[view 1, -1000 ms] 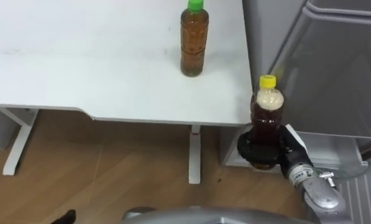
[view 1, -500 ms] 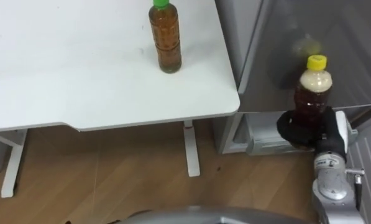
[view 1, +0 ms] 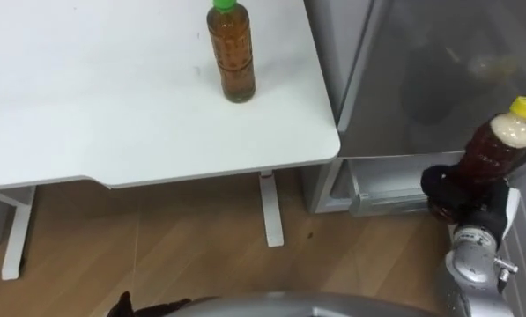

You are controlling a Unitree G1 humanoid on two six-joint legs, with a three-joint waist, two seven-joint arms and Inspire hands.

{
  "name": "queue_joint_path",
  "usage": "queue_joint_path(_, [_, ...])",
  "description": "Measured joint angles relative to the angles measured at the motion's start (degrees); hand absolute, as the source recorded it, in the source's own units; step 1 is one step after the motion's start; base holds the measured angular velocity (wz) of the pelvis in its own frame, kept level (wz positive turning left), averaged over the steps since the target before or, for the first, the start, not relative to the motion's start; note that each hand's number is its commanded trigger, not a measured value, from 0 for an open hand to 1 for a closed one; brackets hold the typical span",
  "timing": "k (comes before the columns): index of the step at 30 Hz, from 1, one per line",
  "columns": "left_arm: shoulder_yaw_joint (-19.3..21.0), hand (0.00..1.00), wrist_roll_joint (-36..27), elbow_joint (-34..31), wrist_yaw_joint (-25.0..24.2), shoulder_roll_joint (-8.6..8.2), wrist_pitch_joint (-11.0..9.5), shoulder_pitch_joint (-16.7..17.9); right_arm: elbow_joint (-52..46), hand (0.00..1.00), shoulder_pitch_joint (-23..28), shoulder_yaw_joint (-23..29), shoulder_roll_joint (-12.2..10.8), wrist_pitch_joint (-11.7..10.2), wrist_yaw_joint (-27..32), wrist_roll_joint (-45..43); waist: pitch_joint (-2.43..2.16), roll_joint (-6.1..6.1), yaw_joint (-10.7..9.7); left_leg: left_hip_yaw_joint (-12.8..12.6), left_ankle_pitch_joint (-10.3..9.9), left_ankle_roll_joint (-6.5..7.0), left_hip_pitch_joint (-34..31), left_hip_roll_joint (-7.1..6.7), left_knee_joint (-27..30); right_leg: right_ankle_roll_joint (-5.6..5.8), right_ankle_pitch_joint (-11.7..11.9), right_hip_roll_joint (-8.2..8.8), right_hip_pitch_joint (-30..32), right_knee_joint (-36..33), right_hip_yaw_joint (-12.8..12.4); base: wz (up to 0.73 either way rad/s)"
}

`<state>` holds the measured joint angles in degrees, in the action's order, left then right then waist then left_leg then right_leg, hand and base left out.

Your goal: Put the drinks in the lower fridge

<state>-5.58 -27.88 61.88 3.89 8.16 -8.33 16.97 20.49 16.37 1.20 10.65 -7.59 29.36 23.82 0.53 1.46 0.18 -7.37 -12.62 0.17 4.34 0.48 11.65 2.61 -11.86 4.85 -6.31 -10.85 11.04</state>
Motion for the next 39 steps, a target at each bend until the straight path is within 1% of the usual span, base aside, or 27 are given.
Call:
queue_joint_path(2, [0.0,0.0,0.72,-0.1,-0.44,0.12,0.5,0.03,1.28,1.0,-0.11,-0.01,0.01,-0.01,0.03,3.2,-0.02,0.12,-0.07,-0.01,0.0,0.0,0.33,0.01,0.0,0.0,-0.01,-0.02,-0.31,-0.05,-0.03,0.0])
queue_joint_path(5, [0.01,0.0,1.08,-0.21,-0.54,0.14,0.55,0.28,1.97,1.0,-0.09,-0.08,-0.01,0.0,-0.05,8.32,0.08,0.25,-0.11,0.05,0.0,-0.01,0.16,0.0,0.02,0.1,-0.1,0.03,-0.42,-0.54,0.12,0.0])
queue_joint_path(8, [0.39,0.0,1.19,-0.22,-0.38,0.15,0.72,0.42,2.91,1.0,-0.17,0.0,0.07,0.0,-0.06,13.79,0.14,-0.07,-0.01,0.13,-0.01,0.0,0.13,-0.07,0.14,0.21,-0.31,0.13,-0.52,-0.89,0.16,0.0])
queue_joint_path(11, [1.09,0.0,1.65,-0.08,-0.69,0.16,0.83,0.5,3.86,1.0,-0.86,0.03,0.06,0.0,0.11,17.11,0.16,-0.19,0.17,0.06,-0.05,0.04,-0.87,-0.12,0.88,0.13,-0.61,0.28,0.71,-1.25,0.11,0.0])
queue_joint_path(13, [1.18,0.0,1.75,-0.08,-0.93,0.47,0.9,0.44,5.42,1.0,-2.49,0.08,0.21,0.0,0.08,18.74,0.17,-0.23,0.12,0.08,-0.08,0.08,-2.26,-0.1,1.93,-0.03,-1.08,0.55,2.48,-2.92,0.2,0.03])
queue_joint_path(15, [1.29,0.0,2.65,-0.62,-1.18,0.57,0.92,0.12,8.66,1.0,-5.97,0.64,0.43,0.0,0.05,23.32,0.16,-0.29,0.0,0.37,-0.27,0.35,-5.15,-0.25,4.25,-0.08,-2.09,1.2,5.63,-6.23,0.44,0.1])
queue_joint_path(16, [1.27,0.0,2.67,-0.69,-1.24,0.59,0.92,0.0,9.12,1.0,-6.79,0.65,0.51,0.0,0.03,24.84,0.16,-0.25,0.04,0.37,-0.32,0.41,-6.0,-0.28,4.85,-0.11,-2.33,1.33,6.62,-7.11,0.37,0.07])
queue_joint_path(17, [1.34,0.0,2.67,-0.46,-1.51,0.75,0.93,-0.49,10.53,1.0,-8.87,0.63,0.56,0.0,-0.37,27.63,0.22,-0.33,0.1,0.36,-0.36,0.45,-7.8,-0.36,6.16,-0.23,-2.85,1.75,8.51,-9.29,0.31,0.05])
queue_joint_path(18, [1.36,0.0,2.67,-0.16,-2.11,1.07,1.08,-1.23,12.95,1.0,-11.39,0.64,0.59,0.0,-1.13,29.83,0.4,-0.39,0.04,0.39,-0.37,0.46,-9.34,-0.36,7.32,-0.29,-3.16,2.03,10.16,-11.12,0.26,0.06])
queue_joint_path(20, [1.36,0.0,2.66,-0.25,-2.67,1.61,1.48,-1.92,16.03,1.0,-14.13,0.64,0.61,0.0,-2.32,31.76,0.44,-0.38,0.3,0.43,-0.46,0.59,-11.63,-0.21,8.89,-0.6,-3.56,2.18,12.56,-12.89,0.22,0.05])
queue_joint_path(22, [1.39,0.0,2.69,-0.26,-2.93,1.68,1.97,-2.46,17.24,1.0,-16.29,0.6,0.61,0.07,-3.3,33.5,0.51,-0.37,0.46,0.42,-0.47,0.6,-14.24,-0.26,10.57,-0.95,-4.07,2.69,15.55,-15.3,0.2,0.03])
queue_joint_path(24, [1.39,0.0,2.6,-0.29,-2.86,1.77,2.5,-4.02,20.28,1.0,-19.57,0.57,0.98,0.07,-4.43,36.32,0.64,-0.47,0.53,0.54,-0.52,0.66,-17.92,-0.33,13.01,-1.19,-5.06,3.22,19.75,-18.3,0.11,0.09])
queue_joint_path(25, [1.35,0.0,2.59,-0.23,-2.86,1.81,2.55,-4.33,21.06,1.0,-20.44,0.57,1.11,0.07,-4.5,36.85,0.67,-0.5,0.62,0.6,-0.52,0.66,-18.97,-0.33,13.56,-1.33,-5.27,3.36,20.9,-19.21,0.07,0.09])
queue_joint_path(26, [1.19,0.0,2.6,-0.1,-2.88,1.87,2.72,-5.21,22.5,1.0,-22.25,0.58,1.47,0.07,-4.63,37.43,0.64,-0.23,0.93,0.79,-0.52,0.66,-21.18,-0.38,14.75,-1.53,-5.66,3.72,22.84,-21.08,0.11,0.09])
queue_joint_path(27, [1.14,0.0,2.62,-0.1,-2.91,1.94,2.82,-6.07,24.76,1.0,-24.13,0.6,1.96,0.08,-5.29,37.8,0.89,-0.01,1.15,0.83,-0.39,0.63,-22.77,-0.28,15.78,-1.73,-5.74,3.82,24.49,-22.29,0.02,0.06])
queue_joint_path(28, [1.07,0.0,2.71,-0.15,-2.94,1.97,2.89,-6.42,26.0,1.0,-24.97,0.6,2.2,0.08,-5.7,37.96,0.92,0.0,1.43,0.85,-0.29,0.58,-23.39,-0.27,16.08,-1.88,-5.67,3.85,25.24,-22.78,-0.04,0.0])
queue_joint_path(30, [0.75,0.0,2.61,-0.02,-3.07,2.06,2.9,-7.53,28.55,1.0,-28.01,0.67,2.87,0.08,-5.98,39.25,1.06,-0.18,1.94,0.92,-0.02,0.51,-26.96,-0.34,17.67,-2.32,-5.91,4.19,29.12,-25.12,-0.29,0.02])
queue_joint_path(31, [0.61,0.0,2.62,0.03,-2.98,2.13,2.95,-7.84,29.32,1.0,-29.07,0.64,3.01,0.08,-6.01,39.68,1.09,-0.11,1.91,1.07,0.0,0.48,-28.0,-0.3,18.17,-2.41,-5.97,4.2,30.12,-25.59,-0.27,0.05])
queue_joint_path(32, [-0.17,0.0,2.65,0.03,-2.79,2.29,3.07,-9.01,31.72,1.0,-31.35,0.64,3.41,0.08,-6.17,40.36,1.15,-0.06,1.85,1.29,0.09,0.39,-29.93,-0.31,19.12,-2.62,-6.07,4.3,32.05,-26.65,-0.29,0.09])
queue_joint_path(34, [-1.08,0.0,2.6,0.07,-2.56,2.49,3.04,-10.39,34.64,1.0,-33.71,0.63,4.47,0.09,-6.22,42.31,1.41,-0.44,2.7,1.36,0.21,0.39,-32.62,-0.35,20.46,-2.95,-6.24,4.59,34.8,-28.58,-0.4,0.08])
queue_joint_path(35, [-1.63,0.0,2.6,0.07,-2.38,3.03,2.97,-11.55,35.12,1.0,-34.81,0.64,5.18,0.12,-6.22,43.62,1.7,-0.83,3.42,1.2,0.24,0.35,-34.28,-0.4,21.24,-3.21,-6.46,4.8,36.89,-29.9,-0.73,0.04])
queue_joint_path(36, [-1.65,0.0,2.72,0.19,-2.13,3.21,3.06,-12.43,35.14,1.0,-35.82,0.63,5.7,0.15,-6.29,44.33,1.91,-1.14,3.58,1.25,0.37,0.26,-36.04,-0.38,21.8,-3.3,-6.58,4.85,38.66,-30.63,-0.77,0.03])
queue_joint_path(37, [-1.65,0.0,2.73,0.08,-1.97,3.25,3.05,-12.67,35.14,1.0,-36.4,0.62,5.9,0.15,-6.43,44.72,1.95,-1.19,3.58,1.24,0.44,0.24,-36.83,-0.4,22.02,-3.41,-6.65,4.92,39.48,-31.01,-0.79,0.08])
queue_joint_path(39, [-2.22,0.0,2.72,0.07,-1.08,3.19,3.09,-13.84,35.13,1.0,-38.67,0.67,6.7,0.15,-6.82,47.87,2.26,-1.71,3.87,1.21,0.84,0.2,-39.7,-0.49,22.51,-3.59,-6.74,5.11,42.62,-32.14,-0.99,0.06])
